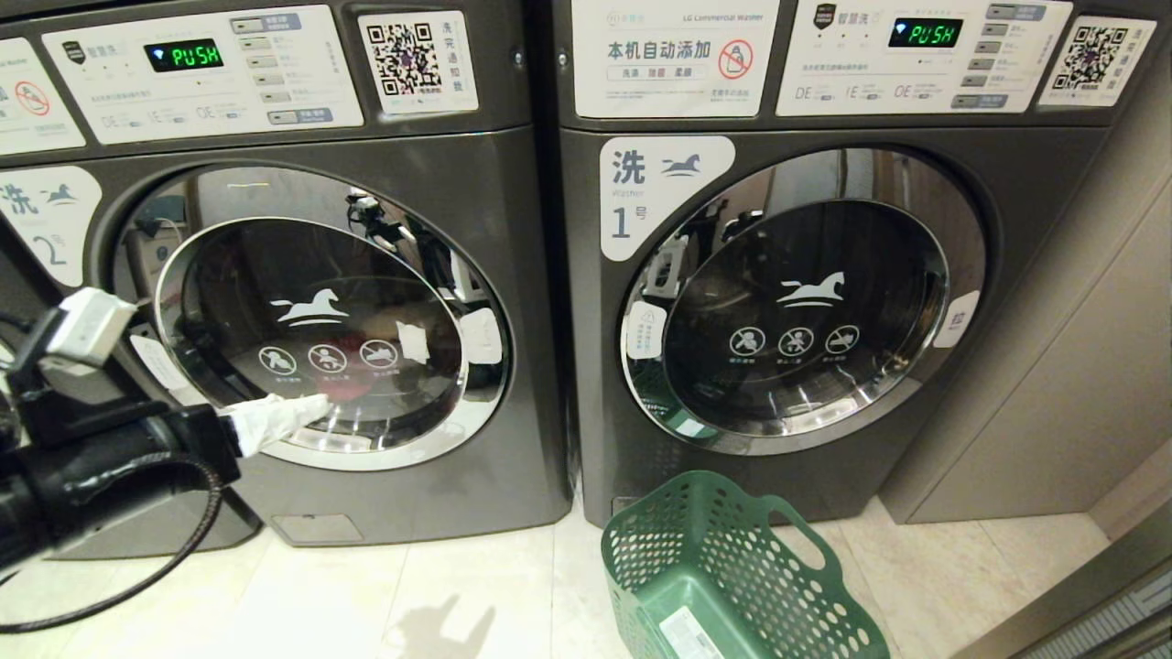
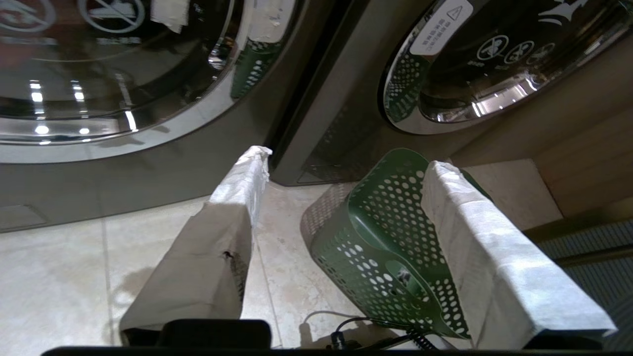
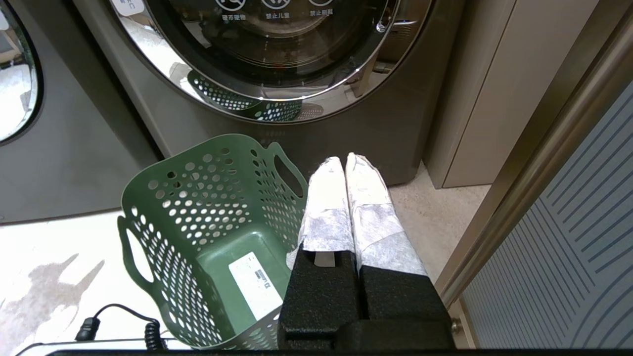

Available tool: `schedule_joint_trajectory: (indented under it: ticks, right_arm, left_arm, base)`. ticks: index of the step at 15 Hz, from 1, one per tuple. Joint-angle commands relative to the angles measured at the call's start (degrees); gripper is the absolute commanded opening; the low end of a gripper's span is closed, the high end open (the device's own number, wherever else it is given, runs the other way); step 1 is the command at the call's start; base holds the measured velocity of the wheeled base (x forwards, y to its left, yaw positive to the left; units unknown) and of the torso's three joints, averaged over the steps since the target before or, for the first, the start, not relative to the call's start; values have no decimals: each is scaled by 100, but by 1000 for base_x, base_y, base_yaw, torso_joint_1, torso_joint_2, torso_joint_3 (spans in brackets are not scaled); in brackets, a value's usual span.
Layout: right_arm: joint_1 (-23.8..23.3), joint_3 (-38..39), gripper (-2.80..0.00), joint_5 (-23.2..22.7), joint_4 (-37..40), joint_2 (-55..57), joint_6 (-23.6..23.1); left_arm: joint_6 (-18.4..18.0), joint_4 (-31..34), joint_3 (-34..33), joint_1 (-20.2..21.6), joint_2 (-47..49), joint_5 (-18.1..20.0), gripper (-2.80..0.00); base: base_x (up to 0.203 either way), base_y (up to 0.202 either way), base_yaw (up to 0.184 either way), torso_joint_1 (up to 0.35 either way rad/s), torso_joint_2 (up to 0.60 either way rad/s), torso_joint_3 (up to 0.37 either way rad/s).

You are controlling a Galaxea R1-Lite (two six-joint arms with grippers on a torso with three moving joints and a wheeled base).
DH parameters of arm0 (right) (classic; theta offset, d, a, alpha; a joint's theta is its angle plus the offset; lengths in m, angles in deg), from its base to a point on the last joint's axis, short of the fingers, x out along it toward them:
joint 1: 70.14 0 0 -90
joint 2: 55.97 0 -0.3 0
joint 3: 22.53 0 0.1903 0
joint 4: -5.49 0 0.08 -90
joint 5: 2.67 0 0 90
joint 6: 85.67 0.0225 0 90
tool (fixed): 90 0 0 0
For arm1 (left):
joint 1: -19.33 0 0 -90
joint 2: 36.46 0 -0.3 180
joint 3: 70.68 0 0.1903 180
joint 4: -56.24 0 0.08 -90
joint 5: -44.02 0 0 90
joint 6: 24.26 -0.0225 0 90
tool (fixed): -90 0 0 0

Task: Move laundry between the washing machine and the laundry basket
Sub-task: Open the lid of the washing machine

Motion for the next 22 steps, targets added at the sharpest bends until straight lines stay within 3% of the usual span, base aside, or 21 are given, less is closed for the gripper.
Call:
schedule_joint_trajectory:
  ticks: [1,4,6,7,10,13,22]
  right_arm:
    - [0,0,-280,2,-3,9,1]
    - [0,0,-280,2,-3,9,1]
    - [0,0,-280,2,-3,9,1]
    - [0,0,-280,2,-3,9,1]
    - [0,0,-280,2,-3,9,1]
    - [0,0,-280,2,-3,9,1]
    - [0,0,-280,2,-3,9,1]
  left_arm:
    - [14,-1258,111,62,1901,366,0]
    - [-21,-2942,569,106,3367,820,0]
    - [-486,-3448,908,125,3891,1265,0]
    - [-825,-3541,1065,126,4064,1353,0]
    - [-1332,-3588,1762,118,4483,1381,0]
    - [-1868,-3590,2154,99,4791,1173,0]
    - [-1728,-3538,2899,-318,5291,1195,0]
  base:
    - [0,0,0,0,0,0]
    - [0,0,0,0,0,0]
    - [0,0,0,0,0,0]
    - [0,0,0,0,0,0]
    - [0,0,0,0,0,0]
    - [0,0,0,0,0,0]
    - [0,0,0,0,0,0]
